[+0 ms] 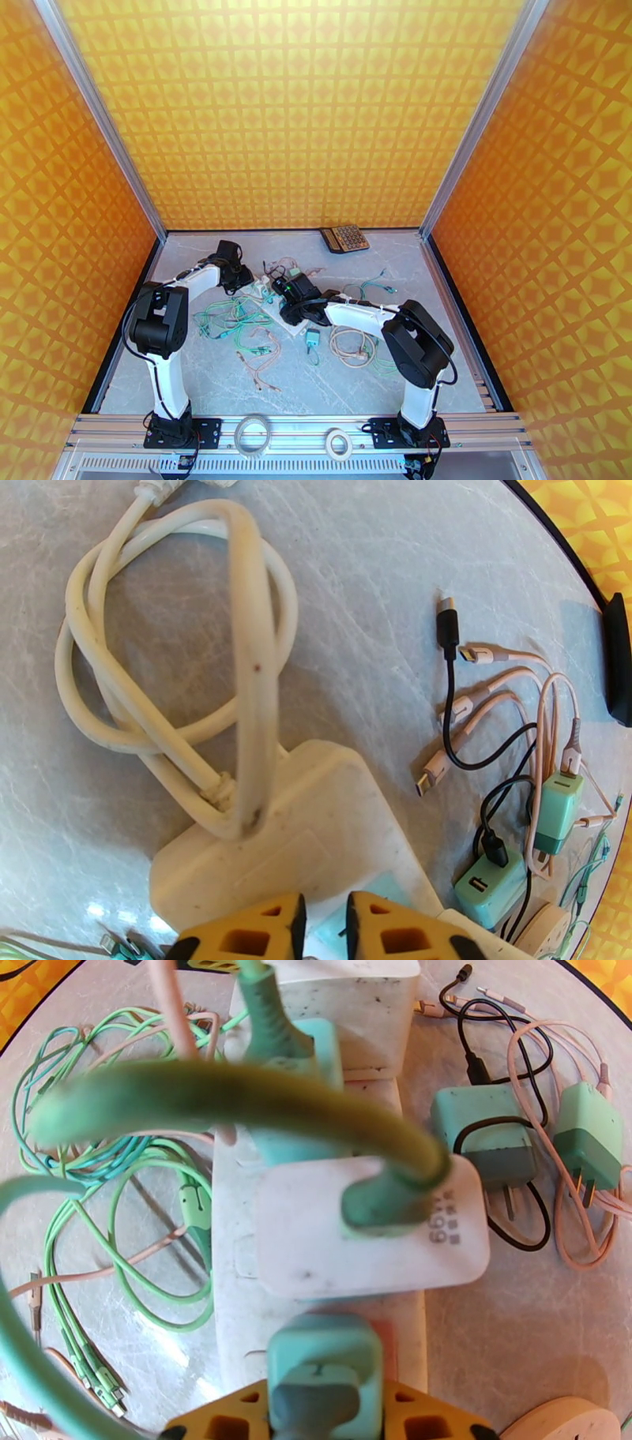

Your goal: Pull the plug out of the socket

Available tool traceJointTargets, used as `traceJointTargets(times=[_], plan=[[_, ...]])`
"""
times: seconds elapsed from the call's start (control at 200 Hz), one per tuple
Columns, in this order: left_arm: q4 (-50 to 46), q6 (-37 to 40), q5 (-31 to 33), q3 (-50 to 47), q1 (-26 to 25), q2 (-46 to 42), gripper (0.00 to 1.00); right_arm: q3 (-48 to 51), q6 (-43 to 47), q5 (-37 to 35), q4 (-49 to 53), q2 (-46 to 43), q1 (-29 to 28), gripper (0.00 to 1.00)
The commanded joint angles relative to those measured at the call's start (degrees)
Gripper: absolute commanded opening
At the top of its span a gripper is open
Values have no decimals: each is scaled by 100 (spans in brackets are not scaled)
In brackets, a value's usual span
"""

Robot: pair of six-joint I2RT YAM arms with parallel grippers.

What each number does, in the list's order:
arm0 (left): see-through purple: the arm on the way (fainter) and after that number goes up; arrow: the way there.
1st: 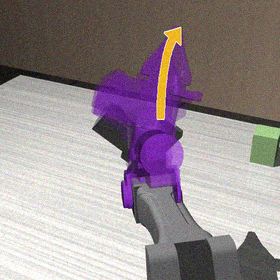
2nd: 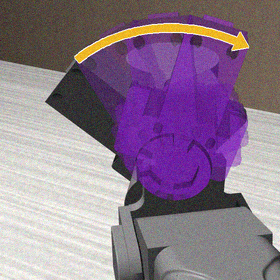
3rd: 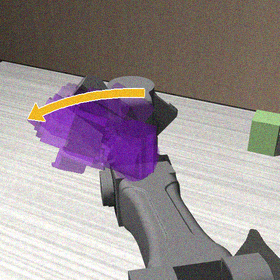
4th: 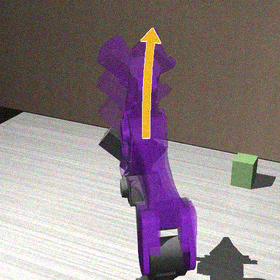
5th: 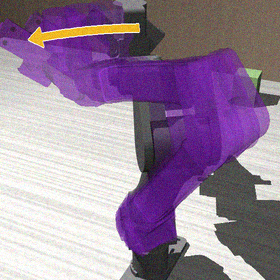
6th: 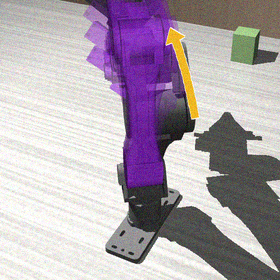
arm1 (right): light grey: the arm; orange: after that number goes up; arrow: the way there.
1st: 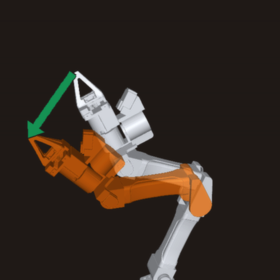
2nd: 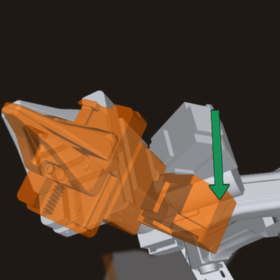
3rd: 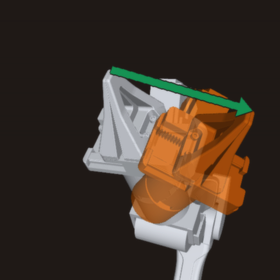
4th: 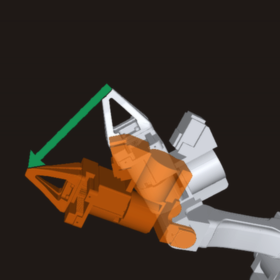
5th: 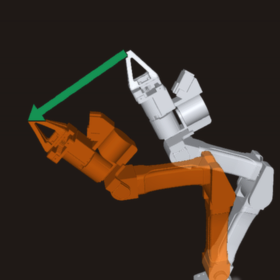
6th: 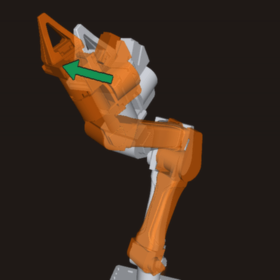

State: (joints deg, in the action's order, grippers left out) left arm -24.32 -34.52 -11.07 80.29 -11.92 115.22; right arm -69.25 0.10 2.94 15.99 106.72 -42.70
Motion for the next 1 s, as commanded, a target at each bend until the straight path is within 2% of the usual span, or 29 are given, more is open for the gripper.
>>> traceJointTargets(times=[0.0, 0.39, 0.63, 0.85, 0.995], plan=[[-497, -95, 39, -1, 19, 319, 22, -74, -10, 43, -129, -188, -89, 9], [-532, -84, 69, 4, 4, 422, 21, 35, -80, -131, -295, -742, -90, 6], [-511, -90, 69, 47, 6, 396, 22, 206, -262, 5, -272, -1082, -124, 6], [-525, -42, 69, 174, 15, 223, 25, 546, -378, -259, -185, -1594, -414, 8], [-564, 4, 70, 270, 15, 113, 26, 722, -409, -779, -51, -1871, -907, 8]])
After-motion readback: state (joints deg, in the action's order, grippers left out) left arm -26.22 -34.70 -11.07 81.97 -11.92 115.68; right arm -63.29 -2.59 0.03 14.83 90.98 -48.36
